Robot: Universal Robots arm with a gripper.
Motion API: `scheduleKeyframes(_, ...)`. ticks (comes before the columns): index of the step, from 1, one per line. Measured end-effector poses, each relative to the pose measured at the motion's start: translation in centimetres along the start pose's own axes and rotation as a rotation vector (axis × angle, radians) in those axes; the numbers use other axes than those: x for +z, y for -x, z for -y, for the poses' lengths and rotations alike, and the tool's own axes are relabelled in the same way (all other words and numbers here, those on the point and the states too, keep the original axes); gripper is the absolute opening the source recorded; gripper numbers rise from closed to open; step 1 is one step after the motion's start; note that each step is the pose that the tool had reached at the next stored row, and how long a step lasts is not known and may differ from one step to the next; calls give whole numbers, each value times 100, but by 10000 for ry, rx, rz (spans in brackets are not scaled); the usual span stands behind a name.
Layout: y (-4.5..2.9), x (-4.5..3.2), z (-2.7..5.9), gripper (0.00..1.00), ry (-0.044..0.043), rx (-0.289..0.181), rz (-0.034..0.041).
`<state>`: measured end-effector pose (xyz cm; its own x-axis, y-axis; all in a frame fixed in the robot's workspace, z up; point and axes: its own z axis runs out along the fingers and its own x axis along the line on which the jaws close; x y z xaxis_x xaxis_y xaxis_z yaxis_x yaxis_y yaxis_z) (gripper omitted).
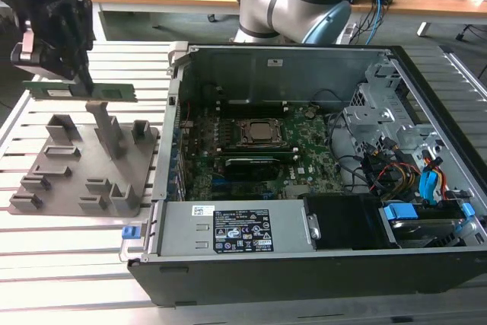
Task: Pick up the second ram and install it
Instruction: 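Pick up the second ram and move it above second insertion slot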
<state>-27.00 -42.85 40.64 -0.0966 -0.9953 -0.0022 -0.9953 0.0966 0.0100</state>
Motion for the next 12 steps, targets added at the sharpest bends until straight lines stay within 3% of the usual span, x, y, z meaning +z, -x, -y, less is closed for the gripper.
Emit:
scheduleKeyframes(4, 24, -2, 245, 14, 1, 1, 0)
scheduleKeyframes(12, 56, -5, 577, 14, 3, 0, 1)
